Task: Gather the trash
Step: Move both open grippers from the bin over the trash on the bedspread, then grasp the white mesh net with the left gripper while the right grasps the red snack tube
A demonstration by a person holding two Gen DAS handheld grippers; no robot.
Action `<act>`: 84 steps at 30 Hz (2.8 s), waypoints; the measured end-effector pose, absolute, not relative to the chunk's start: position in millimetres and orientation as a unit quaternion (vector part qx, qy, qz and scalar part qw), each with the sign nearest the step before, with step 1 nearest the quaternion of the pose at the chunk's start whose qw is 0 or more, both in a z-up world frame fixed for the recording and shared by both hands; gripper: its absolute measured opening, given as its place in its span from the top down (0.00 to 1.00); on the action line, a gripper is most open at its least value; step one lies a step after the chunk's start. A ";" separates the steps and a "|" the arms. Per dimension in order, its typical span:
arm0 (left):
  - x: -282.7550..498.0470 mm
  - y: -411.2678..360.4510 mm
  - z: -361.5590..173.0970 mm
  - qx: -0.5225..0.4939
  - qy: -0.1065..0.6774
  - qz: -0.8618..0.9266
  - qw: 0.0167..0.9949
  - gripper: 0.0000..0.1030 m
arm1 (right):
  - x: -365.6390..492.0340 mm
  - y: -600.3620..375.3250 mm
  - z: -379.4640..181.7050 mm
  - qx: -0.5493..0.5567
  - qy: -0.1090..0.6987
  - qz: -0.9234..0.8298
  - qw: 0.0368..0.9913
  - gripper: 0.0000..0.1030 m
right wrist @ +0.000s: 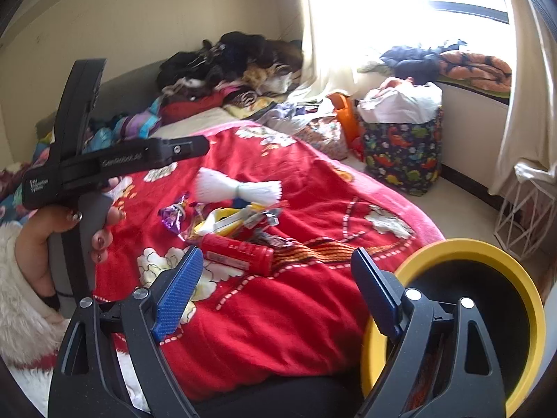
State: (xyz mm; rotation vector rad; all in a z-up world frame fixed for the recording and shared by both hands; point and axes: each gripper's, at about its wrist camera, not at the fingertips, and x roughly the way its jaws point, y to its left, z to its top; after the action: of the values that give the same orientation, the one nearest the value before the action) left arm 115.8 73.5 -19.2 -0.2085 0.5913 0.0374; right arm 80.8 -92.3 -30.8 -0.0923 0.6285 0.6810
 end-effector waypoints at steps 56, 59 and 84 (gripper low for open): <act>163.3 153.3 -84.1 -0.247 0.365 0.020 0.898 0.96 | 116.6 12.5 -89.0 -0.157 0.375 0.418 0.812 0.54; 157.2 149.3 -70.2 -0.244 0.347 0.011 0.906 0.96 | 122.4 19.0 -89.9 -0.188 0.368 0.420 0.808 0.52; 120.1 137.3 -18.4 -0.215 0.291 0.013 0.932 0.96 | 110.1 4.5 -96.5 -0.101 0.410 0.452 0.785 0.71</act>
State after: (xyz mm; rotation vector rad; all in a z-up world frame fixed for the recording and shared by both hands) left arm 120.1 137.3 -18.4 -0.4405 0.5962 0.0256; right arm 110.1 4.5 -96.5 -0.2167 0.8846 0.9755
